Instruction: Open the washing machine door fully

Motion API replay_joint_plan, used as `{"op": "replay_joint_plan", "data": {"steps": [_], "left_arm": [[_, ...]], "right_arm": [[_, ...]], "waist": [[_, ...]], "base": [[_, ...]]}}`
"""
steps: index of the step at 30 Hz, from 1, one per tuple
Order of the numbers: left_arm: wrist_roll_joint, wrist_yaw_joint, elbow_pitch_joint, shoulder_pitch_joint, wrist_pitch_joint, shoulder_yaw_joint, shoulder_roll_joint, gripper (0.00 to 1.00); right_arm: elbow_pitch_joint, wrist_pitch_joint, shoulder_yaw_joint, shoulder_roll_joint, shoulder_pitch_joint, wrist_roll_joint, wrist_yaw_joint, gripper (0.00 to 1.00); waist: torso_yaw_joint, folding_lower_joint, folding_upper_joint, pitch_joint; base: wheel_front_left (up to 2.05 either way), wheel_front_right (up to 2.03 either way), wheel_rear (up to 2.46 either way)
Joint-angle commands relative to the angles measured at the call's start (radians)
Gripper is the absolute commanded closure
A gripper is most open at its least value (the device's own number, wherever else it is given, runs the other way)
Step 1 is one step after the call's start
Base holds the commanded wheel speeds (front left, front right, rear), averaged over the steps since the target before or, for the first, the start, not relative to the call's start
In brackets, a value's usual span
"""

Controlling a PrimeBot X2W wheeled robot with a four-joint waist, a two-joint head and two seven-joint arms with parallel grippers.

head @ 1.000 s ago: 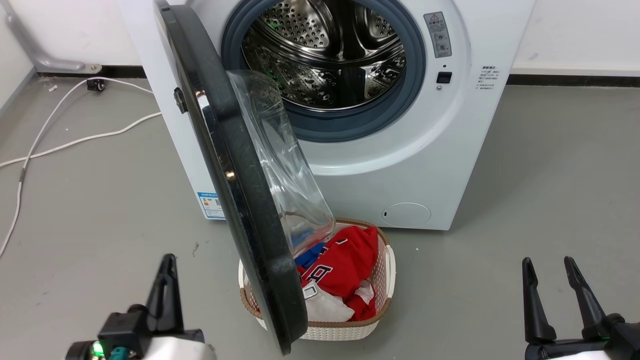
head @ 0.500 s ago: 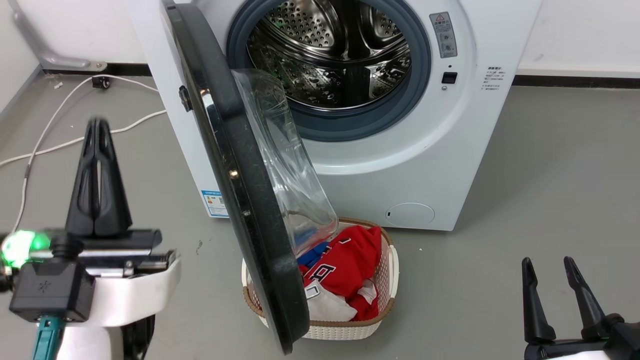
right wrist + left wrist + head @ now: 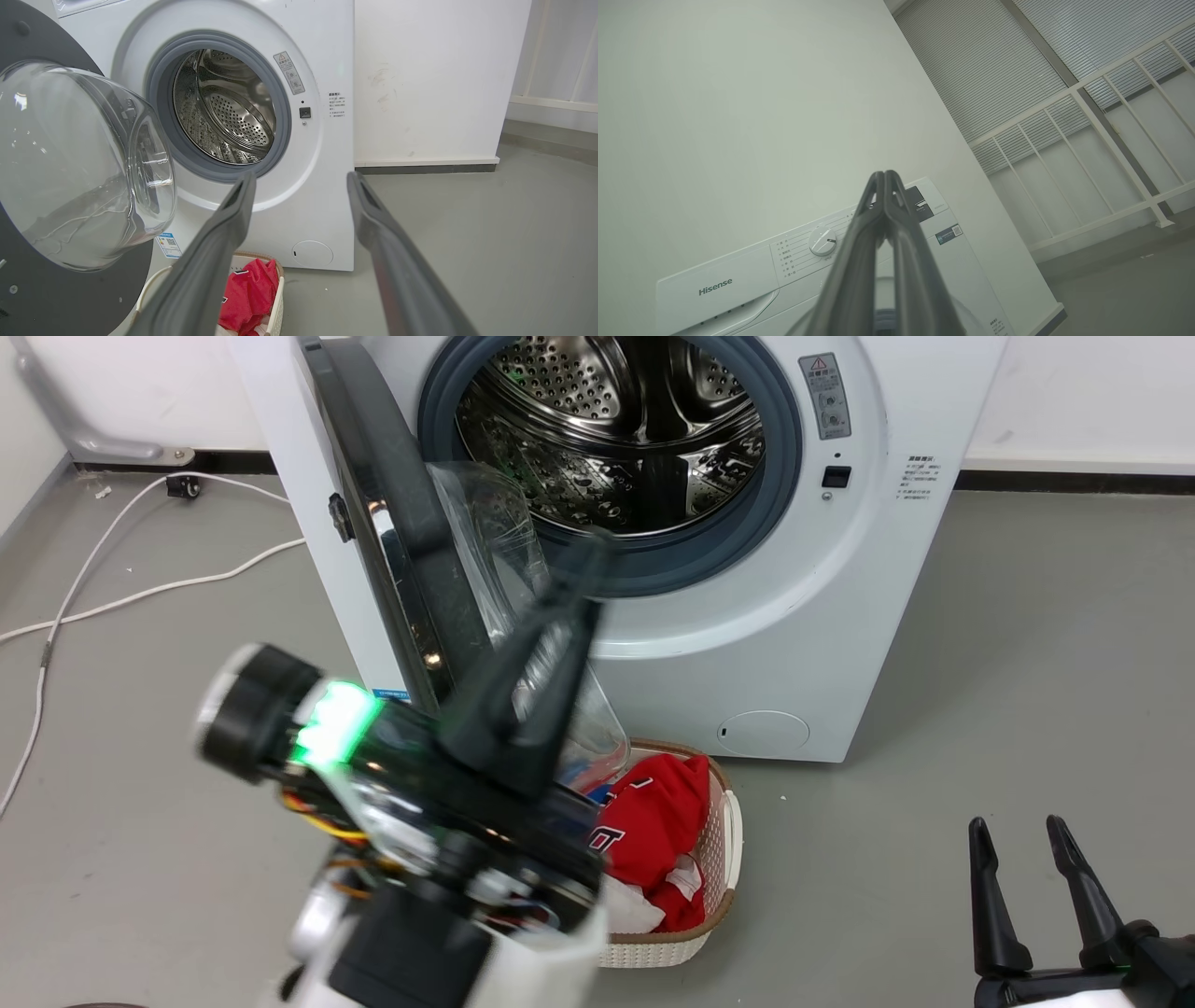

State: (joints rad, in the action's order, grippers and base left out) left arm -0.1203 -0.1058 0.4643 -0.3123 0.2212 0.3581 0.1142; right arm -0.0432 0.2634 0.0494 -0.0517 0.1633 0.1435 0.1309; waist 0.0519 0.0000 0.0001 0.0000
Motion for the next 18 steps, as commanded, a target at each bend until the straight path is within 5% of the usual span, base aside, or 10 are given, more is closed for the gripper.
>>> {"op": "replay_joint_plan", "data": {"steps": [1,10,18], "left_arm": [[-0.001,0.000,0.002,-0.008,-0.006,0.015,-0.003,1.00],[0.030,-0.014,-0.056,0.034,-0.058,0.198,-0.019,1.00],[0.064,-0.014,-0.151,0.120,-0.086,0.244,0.002,1.00]], "right_arm": [[0.000,0.002,-0.001,0.003,-0.012,0.004,0.000,0.00],[0.005,0.002,-0.001,0.003,-0.015,0.006,0.000,0.00],[0.006,0.002,-0.004,0.003,-0.024,0.009,0.000,0.00]], "waist": [[0.000,0.0000,-0.0001,0.000],[0.011,0.0000,-0.0001,0.000],[0.032,0.0000,-0.0001,0.007]], "base": [[0.00,0.00,0.00],[0.00,0.00,0.00],[0.00,0.00,0.00]]}}
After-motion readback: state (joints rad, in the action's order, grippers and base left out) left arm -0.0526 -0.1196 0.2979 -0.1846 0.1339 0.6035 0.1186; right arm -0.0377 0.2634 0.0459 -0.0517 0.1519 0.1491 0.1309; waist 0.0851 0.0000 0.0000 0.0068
